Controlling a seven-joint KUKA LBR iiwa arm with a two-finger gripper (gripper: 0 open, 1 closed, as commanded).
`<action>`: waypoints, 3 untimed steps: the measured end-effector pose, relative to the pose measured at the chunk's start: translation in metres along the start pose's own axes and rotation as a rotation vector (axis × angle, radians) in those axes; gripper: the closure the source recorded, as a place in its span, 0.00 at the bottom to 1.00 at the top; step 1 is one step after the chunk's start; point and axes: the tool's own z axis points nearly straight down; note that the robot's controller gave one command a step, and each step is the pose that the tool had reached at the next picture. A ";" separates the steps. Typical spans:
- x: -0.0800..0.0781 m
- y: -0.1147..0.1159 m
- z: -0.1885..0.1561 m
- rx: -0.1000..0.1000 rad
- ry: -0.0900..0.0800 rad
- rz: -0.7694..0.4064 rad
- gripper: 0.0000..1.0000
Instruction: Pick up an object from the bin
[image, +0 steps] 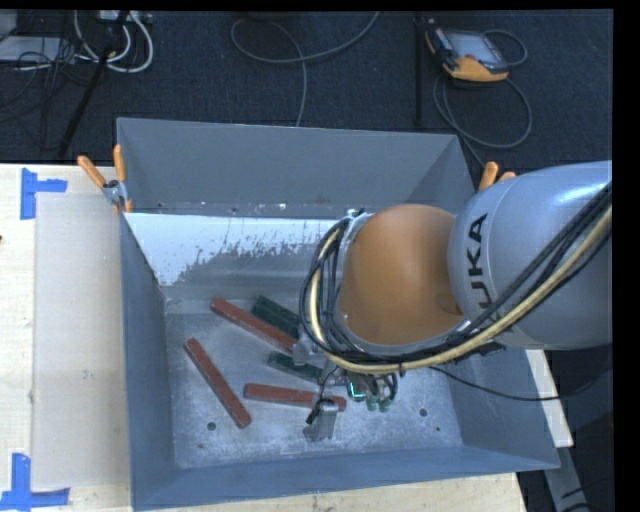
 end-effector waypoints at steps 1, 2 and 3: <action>-0.067 -0.053 0.111 -0.001 -0.015 -0.232 0.00; -0.069 -0.052 0.106 -0.002 -0.021 -0.229 1.00; -0.069 -0.043 -0.050 0.000 -0.018 -0.294 1.00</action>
Offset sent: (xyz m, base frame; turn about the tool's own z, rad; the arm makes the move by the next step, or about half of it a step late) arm 0.0646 -0.0526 -0.1103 -0.2342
